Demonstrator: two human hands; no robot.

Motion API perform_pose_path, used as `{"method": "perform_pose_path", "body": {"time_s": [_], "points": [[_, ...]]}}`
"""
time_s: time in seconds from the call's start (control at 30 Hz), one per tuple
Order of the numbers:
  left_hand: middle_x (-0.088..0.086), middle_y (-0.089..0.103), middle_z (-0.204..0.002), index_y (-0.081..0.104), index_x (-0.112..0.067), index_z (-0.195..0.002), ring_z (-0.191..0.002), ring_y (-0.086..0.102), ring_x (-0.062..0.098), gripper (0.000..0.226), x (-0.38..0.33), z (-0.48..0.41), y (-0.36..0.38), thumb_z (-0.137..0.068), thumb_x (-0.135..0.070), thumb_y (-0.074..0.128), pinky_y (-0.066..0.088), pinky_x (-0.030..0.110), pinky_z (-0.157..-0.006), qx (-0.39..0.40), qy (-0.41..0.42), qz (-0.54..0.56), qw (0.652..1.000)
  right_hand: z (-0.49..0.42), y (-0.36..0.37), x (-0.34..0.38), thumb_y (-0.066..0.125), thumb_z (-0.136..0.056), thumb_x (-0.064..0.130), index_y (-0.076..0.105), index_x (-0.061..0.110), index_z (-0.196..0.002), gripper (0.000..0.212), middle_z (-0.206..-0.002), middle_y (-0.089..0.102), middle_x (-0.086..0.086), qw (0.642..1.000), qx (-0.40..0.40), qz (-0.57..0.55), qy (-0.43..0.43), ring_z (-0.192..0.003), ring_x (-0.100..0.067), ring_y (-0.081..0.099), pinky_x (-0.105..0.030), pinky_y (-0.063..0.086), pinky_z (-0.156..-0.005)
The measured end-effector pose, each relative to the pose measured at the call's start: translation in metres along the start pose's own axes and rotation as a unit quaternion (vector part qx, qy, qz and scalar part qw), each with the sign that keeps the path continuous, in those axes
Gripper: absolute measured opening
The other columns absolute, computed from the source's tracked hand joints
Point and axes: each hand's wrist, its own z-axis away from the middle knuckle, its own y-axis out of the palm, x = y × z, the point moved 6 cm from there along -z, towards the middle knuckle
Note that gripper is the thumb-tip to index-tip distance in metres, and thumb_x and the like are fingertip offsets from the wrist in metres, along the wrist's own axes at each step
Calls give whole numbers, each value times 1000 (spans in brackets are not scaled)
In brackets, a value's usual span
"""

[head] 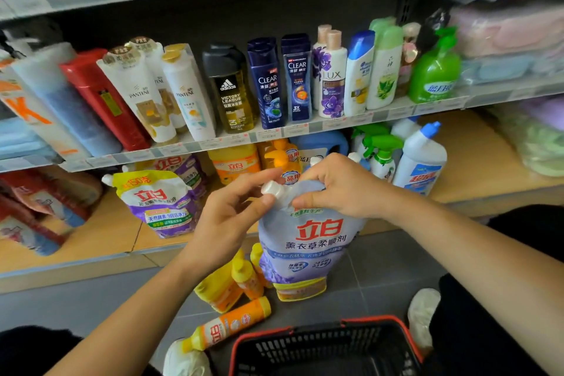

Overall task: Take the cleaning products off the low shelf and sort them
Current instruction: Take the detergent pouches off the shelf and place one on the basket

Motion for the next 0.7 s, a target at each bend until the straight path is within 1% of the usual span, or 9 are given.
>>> {"method": "perform_pose_path", "body": {"time_s": [0.07, 0.1, 0.13, 0.23, 0.37, 0.43, 0.5, 0.6, 0.7], "points": [[3, 68, -118, 67, -23, -129, -111, 64, 27, 32, -1, -3, -2, -97, -22, 63, 55, 45, -92, 31, 12, -74, 997, 1, 1, -1, 79, -86, 19, 75, -1, -80, 21, -72, 69, -19, 1000, -1, 13, -1, -61, -26, 59, -35, 42, -57], [0, 69, -114, 69, -22, -125, -108, 65, 25, 29, -2, -3, -3, -96, -22, 64, 56, 44, -89, 40, 19, -106, 993, 2, 2, -1, 78, -87, 19, 73, -7, -81, 27, -73, 66, -25, 1000, 3, 19, -1, -63, -33, 57, -39, 40, -57], [-3, 69, -110, 70, -22, -121, -104, 66, 23, 26, -3, -4, -4, -95, -23, 65, 56, 43, -86, 44, 24, -131, 990, 2, 4, -2, 78, -87, 19, 70, -9, -78, 30, -71, 63, -26, 1000, 5, 21, 1, -60, -32, 52, -38, 37, -56], [-4, 70, -98, 72, -23, -107, -93, 68, 22, 20, -1, -4, -6, -91, -32, 65, 56, 47, -80, 33, 8, -167, 985, 3, 8, -1, 78, -87, 17, 66, -6, -69, 32, -59, 52, -12, 999, 16, 31, 6, -54, -8, 40, -29, 28, -53], [1, 66, -73, 66, -21, -80, -71, 64, 25, 40, -3, -7, -8, -91, -59, 58, 52, 54, -66, -26, -3, -210, 977, 2, 14, 3, 78, -87, 21, 61, -6, -65, 39, -55, 40, -4, 999, 18, 45, -1, -53, -8, 34, -29, 24, -52], [3, 61, -62, 60, -19, -67, -62, 61, 27, 53, -2, -8, -10, -92, -66, 55, 50, 54, -61, -50, -7, -235, 971, 1, 16, 4, 78, -87, 22, 60, -6, -64, 41, -55, 40, -4, 998, 19, 52, -5, -53, -8, 34, -31, 25, -52], [2, 60, -55, 59, -17, -58, -57, 61, 23, 66, 2, -9, -12, -89, -75, 47, 51, 51, -59, -62, -28, -250, 966, 1, 17, 3, 78, -87, 23, 59, -7, -65, 42, -57, 40, -5, 998, 28, 59, -1, -55, -12, 35, -35, 26, -54], [3, 68, -61, 66, -17, -59, -59, 63, 17, 71, 6, -8, -18, -90, -75, 39, 50, 41, -61, -94, -47, -183, 977, 2, 17, 0, 77, -87, 25, 57, -8, -64, 45, -57, 34, -3, 997, 29, 70, 5, -55, -12, 31, -33, 22, -53], [7, 75, -89, 76, -19, -85, -84, 69, 23, 46, 6, -10, -19, -95, -53, 47, 56, 30, -70, -73, -56, -29, 995, 2, 16, -2, 77, -87, 25, 65, -9, -70, 40, -57, 44, -14, 998, 18, 61, 15, -56, -11, 35, -32, 24, -53]]}}
